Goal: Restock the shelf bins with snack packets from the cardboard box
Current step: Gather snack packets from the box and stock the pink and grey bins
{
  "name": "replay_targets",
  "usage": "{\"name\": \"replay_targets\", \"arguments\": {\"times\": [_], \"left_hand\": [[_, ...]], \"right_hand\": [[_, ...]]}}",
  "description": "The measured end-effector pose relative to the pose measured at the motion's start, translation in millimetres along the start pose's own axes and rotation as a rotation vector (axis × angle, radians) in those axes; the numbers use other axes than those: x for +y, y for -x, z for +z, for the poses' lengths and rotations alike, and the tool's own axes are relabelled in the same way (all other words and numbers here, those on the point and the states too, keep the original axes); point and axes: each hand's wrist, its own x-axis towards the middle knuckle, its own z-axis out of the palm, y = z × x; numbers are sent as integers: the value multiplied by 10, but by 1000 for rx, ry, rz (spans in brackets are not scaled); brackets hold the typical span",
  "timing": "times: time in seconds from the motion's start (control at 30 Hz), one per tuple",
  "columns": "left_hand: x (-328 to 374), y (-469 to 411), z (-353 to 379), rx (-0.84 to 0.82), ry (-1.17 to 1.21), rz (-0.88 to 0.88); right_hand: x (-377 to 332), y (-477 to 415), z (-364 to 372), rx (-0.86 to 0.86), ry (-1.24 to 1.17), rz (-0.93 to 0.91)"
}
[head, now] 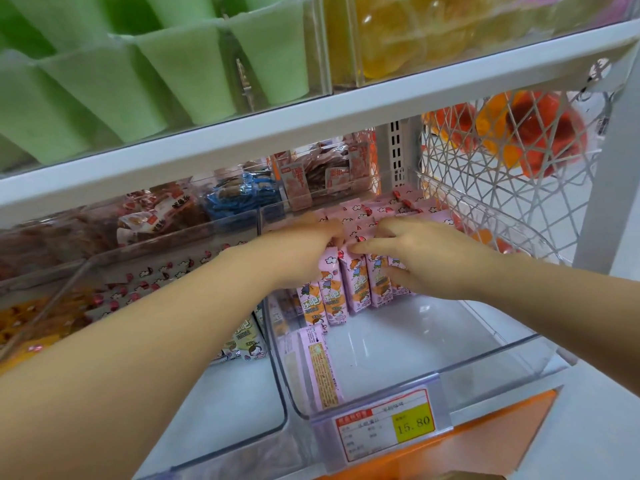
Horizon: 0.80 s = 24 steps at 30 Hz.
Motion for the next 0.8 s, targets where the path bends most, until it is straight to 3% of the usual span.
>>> {"name": "replay_targets", "arguments": {"times": [0.27,0.6,0.8], "left_hand": [[32,-45,-38,1,66,-32],[120,-86,6,3,246,-207],[71,-7,-83,-32,360,-104]], "right_hand": [[26,9,18,24,-34,-4],[-18,39,-42,55,-142,31],[-336,-10,-76,-308,-384,-85]]}}
